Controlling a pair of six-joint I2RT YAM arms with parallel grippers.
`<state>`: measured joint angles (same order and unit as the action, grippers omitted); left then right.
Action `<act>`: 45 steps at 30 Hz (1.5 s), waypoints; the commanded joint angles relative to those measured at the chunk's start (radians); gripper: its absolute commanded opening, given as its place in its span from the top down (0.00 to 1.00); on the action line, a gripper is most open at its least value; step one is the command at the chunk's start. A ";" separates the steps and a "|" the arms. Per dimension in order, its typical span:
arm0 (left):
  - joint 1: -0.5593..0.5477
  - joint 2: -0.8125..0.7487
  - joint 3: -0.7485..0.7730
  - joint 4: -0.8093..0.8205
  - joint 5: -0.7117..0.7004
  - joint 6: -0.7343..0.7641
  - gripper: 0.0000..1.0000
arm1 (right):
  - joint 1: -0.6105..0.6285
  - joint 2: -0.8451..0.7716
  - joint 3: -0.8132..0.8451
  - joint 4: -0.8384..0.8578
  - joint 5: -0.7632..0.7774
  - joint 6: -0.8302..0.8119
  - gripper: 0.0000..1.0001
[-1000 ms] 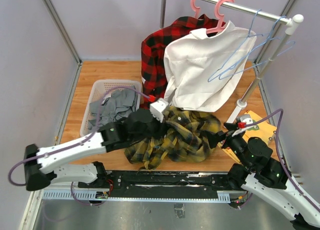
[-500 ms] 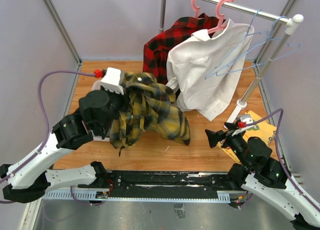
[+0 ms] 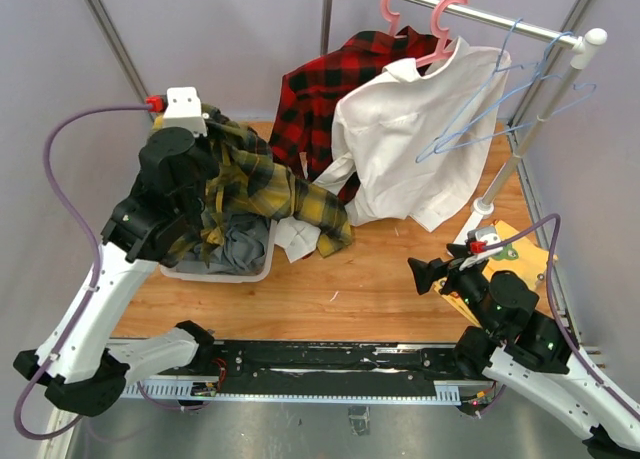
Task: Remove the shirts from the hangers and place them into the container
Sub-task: Pick up the shirt from the center of the board, then place the shirt in the bin.
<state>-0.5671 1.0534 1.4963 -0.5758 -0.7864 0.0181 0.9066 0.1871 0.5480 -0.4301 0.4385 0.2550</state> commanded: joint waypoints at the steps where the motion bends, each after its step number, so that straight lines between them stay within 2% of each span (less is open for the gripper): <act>1: 0.071 0.000 -0.128 0.048 0.170 -0.086 0.99 | -0.009 0.004 -0.012 0.032 0.018 -0.028 0.02; 3: 0.123 -0.004 -0.186 0.055 0.285 -0.139 1.00 | -0.009 0.004 -0.014 0.033 0.017 -0.031 0.02; 6: 0.206 0.013 -0.262 0.103 0.344 -0.163 0.99 | -0.009 -0.003 -0.018 0.032 0.019 -0.038 0.02; 11: 0.436 0.125 -0.318 0.171 0.575 -0.243 0.99 | -0.009 -0.005 -0.022 0.037 0.026 -0.046 0.02; 15: 0.469 0.227 -0.389 0.306 0.679 -0.299 0.98 | -0.009 0.003 -0.019 0.042 0.026 -0.049 0.02; 18: 0.502 0.343 -0.446 0.363 0.900 -0.369 0.97 | -0.009 0.007 -0.018 0.046 0.023 -0.052 0.02; 20: 0.503 0.417 -0.481 0.360 0.981 -0.406 0.97 | -0.009 0.005 -0.017 0.045 0.023 -0.056 0.02; 24: 0.504 0.474 -0.610 0.398 0.913 -0.476 0.96 | -0.009 -0.008 -0.016 0.034 0.027 -0.062 0.02; 29: 0.504 0.452 -0.755 0.468 0.893 -0.552 0.80 | -0.009 -0.032 -0.017 0.030 0.042 -0.071 0.02; 31: 0.509 0.433 -0.809 0.490 0.876 -0.580 0.78 | -0.009 -0.035 -0.014 0.026 0.041 -0.073 0.02; 35: 0.513 0.375 -0.885 0.518 0.971 -0.604 0.80 | -0.009 -0.043 -0.010 0.017 0.041 -0.072 0.02; 37: 0.513 0.331 -0.913 0.519 1.005 -0.605 0.78 | -0.009 -0.047 -0.011 0.018 0.042 -0.072 0.02; 39: 0.513 0.273 -0.891 0.466 1.010 -0.571 0.67 | -0.009 -0.051 -0.011 0.017 0.040 -0.071 0.02; 40: 0.513 0.237 -0.868 0.434 1.006 -0.557 0.66 | -0.009 -0.051 -0.010 0.016 0.038 -0.072 0.02; 42: 0.513 0.150 -0.765 0.332 0.988 -0.517 0.57 | -0.008 -0.052 -0.010 0.011 0.036 -0.068 0.02; 45: 0.513 0.028 -0.601 0.209 0.874 -0.482 0.32 | -0.009 -0.055 -0.008 0.007 0.039 -0.064 0.02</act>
<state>-0.0551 1.2301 0.7090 -0.1574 0.1764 -0.5293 0.9066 0.1478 0.5373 -0.4252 0.4568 0.2001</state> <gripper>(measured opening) 0.566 0.984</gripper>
